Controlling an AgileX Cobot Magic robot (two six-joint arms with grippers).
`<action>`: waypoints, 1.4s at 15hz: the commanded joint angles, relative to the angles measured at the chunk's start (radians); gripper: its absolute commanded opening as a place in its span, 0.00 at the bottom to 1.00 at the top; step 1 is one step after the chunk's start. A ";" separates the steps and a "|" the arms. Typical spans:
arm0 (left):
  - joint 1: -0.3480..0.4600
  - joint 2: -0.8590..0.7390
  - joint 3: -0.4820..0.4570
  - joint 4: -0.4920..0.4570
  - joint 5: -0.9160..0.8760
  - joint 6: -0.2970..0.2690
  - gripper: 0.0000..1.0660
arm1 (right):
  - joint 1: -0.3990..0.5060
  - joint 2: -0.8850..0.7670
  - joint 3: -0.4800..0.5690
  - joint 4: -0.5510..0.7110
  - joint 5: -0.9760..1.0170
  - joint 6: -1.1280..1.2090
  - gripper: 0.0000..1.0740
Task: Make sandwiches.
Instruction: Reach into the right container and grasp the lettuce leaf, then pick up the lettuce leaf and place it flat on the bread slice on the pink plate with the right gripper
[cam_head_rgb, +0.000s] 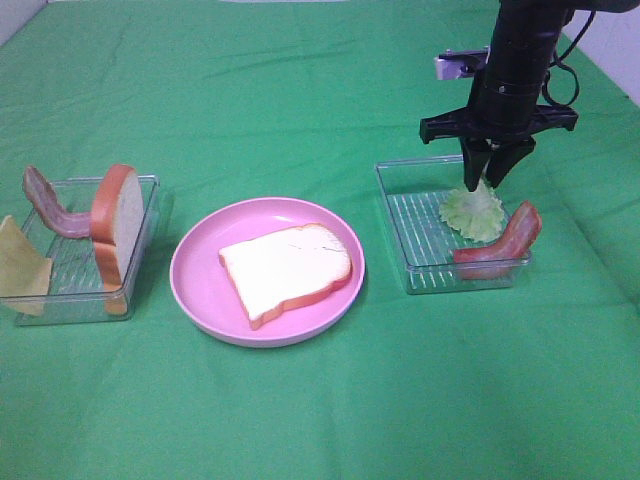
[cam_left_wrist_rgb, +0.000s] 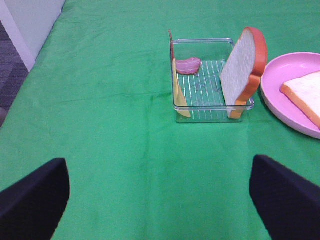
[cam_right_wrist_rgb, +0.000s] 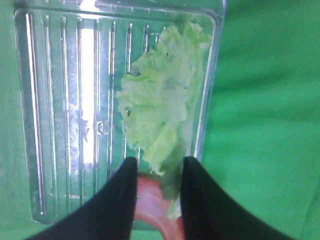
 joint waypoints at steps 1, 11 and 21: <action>0.002 -0.002 0.000 0.002 -0.004 0.000 0.85 | -0.002 0.003 0.002 0.003 0.002 -0.002 0.00; 0.002 -0.002 0.000 0.002 -0.004 0.000 0.85 | 0.010 -0.192 0.001 0.142 0.055 -0.062 0.00; 0.002 -0.002 0.000 0.002 -0.004 0.000 0.85 | 0.332 -0.276 0.002 0.241 0.066 -0.108 0.00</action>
